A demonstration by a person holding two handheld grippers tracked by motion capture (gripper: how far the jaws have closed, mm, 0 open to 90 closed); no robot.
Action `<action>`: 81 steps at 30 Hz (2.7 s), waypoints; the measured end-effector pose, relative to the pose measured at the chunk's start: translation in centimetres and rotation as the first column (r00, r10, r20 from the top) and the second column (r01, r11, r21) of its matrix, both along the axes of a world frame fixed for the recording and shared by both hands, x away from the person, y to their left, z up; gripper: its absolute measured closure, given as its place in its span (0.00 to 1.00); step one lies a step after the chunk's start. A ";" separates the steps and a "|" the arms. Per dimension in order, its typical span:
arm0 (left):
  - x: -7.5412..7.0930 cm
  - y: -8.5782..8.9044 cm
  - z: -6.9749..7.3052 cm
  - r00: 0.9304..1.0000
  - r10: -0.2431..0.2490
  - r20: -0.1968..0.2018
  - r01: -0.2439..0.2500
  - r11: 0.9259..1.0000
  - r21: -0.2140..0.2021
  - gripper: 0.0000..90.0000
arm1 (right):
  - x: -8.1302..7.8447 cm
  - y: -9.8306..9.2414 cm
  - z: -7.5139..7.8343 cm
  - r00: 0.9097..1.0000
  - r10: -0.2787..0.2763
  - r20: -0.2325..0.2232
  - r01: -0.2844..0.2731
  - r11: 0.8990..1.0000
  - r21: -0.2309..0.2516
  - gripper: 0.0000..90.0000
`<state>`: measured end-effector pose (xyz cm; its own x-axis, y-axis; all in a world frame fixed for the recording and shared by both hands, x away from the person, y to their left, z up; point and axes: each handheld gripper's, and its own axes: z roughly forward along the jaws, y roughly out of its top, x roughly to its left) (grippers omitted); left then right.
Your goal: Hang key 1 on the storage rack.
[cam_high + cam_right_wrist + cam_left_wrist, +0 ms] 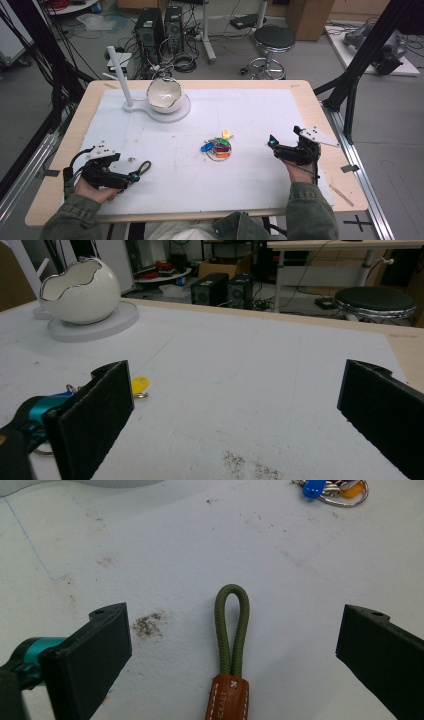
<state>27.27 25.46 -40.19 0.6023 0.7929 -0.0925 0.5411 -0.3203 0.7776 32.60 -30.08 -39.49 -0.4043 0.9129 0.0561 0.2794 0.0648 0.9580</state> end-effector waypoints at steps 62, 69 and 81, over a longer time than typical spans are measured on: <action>-0.2 -1.7 -1.7 0.977 -0.043 -0.208 0.104 0.951 0.292 0.74 | 0.0 -0.1 0.0 1.000 -0.018 0.002 0.018 1.000 0.010 0.01; 0.0 -1.4 -1.7 0.979 -0.026 -0.202 0.084 0.956 0.281 0.77 | 0.1 -0.1 0.0 1.000 -0.018 0.000 0.018 1.000 0.010 0.01; 0.1 -0.5 -1.3 0.983 -0.013 -0.186 0.056 0.972 0.227 0.77 | 0.1 0.0 -0.1 1.000 -0.010 -0.006 0.010 1.000 0.005 0.01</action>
<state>27.38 24.91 -41.52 0.6199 0.7844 -0.0204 0.6517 -0.5002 0.5702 32.74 -30.06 -39.60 -0.3948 0.9166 0.0635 0.2856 0.0568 0.9567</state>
